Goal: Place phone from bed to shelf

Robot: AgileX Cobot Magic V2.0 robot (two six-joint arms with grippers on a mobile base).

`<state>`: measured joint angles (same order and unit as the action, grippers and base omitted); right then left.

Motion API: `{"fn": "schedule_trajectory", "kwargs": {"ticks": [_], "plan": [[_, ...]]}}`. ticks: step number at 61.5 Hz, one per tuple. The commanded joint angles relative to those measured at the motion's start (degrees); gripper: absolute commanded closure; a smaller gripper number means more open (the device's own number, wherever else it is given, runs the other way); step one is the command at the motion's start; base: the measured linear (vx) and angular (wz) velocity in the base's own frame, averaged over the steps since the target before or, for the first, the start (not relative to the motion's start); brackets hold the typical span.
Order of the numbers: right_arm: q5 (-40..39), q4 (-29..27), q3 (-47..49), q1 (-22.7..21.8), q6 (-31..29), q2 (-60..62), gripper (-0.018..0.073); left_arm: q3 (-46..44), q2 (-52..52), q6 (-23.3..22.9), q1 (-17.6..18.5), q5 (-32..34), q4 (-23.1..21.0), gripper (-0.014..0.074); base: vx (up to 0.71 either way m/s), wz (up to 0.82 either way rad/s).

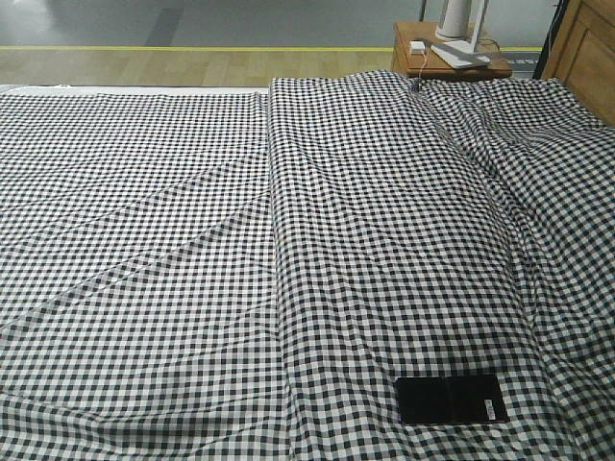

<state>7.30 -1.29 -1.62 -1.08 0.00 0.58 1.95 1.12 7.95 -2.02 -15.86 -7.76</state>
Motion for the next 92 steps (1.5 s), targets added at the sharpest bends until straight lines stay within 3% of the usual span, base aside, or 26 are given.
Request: {"fn": "schedule_trajectory", "kwargs": {"ticks": [1,57,76,92], "plan": [[-4.4,-0.1,-0.4,-0.2,-0.5,0.4,0.0568,0.1,0.4,-0.2,-0.1,4.2,-0.6,0.0596,0.0,0.0],[-5.3,0.1,-0.4,-0.2,-0.4,0.4,0.0568,0.1,0.4,-0.2,-0.1,4.2,-0.6,0.0596,0.0,0.0],[-21.6,0.0,0.0,-0.2,-0.5,0.4,0.0568,0.1,0.4,-0.2,-0.1,4.2,-0.6,0.0596,0.0,0.0],[-22.7,0.0,8.3,-0.2,-0.5,0.4,0.0568,0.1,0.4,-0.2,-0.1,4.2,-0.6,0.0596,0.0,0.0]]}}
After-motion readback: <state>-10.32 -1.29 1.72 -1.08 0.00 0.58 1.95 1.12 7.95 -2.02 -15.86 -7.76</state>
